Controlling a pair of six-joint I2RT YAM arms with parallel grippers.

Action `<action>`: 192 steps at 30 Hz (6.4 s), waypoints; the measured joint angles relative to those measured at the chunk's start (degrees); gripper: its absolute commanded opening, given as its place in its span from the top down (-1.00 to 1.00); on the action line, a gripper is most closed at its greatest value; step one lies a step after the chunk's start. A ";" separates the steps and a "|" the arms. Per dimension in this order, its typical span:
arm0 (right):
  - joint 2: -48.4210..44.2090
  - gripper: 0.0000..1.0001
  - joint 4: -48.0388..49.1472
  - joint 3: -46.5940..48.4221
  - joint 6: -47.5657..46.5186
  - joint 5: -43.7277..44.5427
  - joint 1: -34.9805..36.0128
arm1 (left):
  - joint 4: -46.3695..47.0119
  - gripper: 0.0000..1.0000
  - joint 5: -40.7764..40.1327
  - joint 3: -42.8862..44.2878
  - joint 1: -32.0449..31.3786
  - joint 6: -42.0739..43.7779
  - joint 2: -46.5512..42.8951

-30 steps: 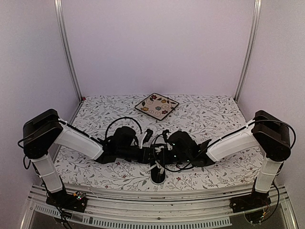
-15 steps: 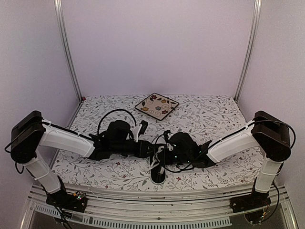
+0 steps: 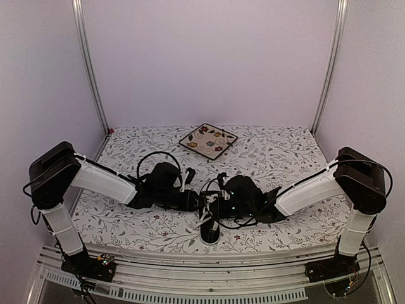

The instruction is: Tie the shoes

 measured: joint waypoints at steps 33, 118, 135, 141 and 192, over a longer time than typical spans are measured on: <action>-0.07 0.96 -0.17 0.00 0.07 0.96 0.00 | 9.70 0.38 7.37 -2.62 1.97 -0.02 3.19; -0.07 0.96 -0.61 0.04 0.07 1.01 0.00 | 17.55 1.00 20.00 -2.80 1.55 1.38 4.68; 0.44 0.96 -0.92 0.66 0.07 0.72 0.02 | 19.34 1.00 18.36 -2.75 -0.24 -0.17 5.53; 0.44 0.96 -0.94 0.63 0.11 0.76 0.00 | 13.00 0.73 12.70 -2.69 -0.70 1.11 1.70; 0.42 0.96 0.09 0.02 0.50 0.87 0.00 | -7.39 0.76 12.70 8.92 1.75 12.24 4.70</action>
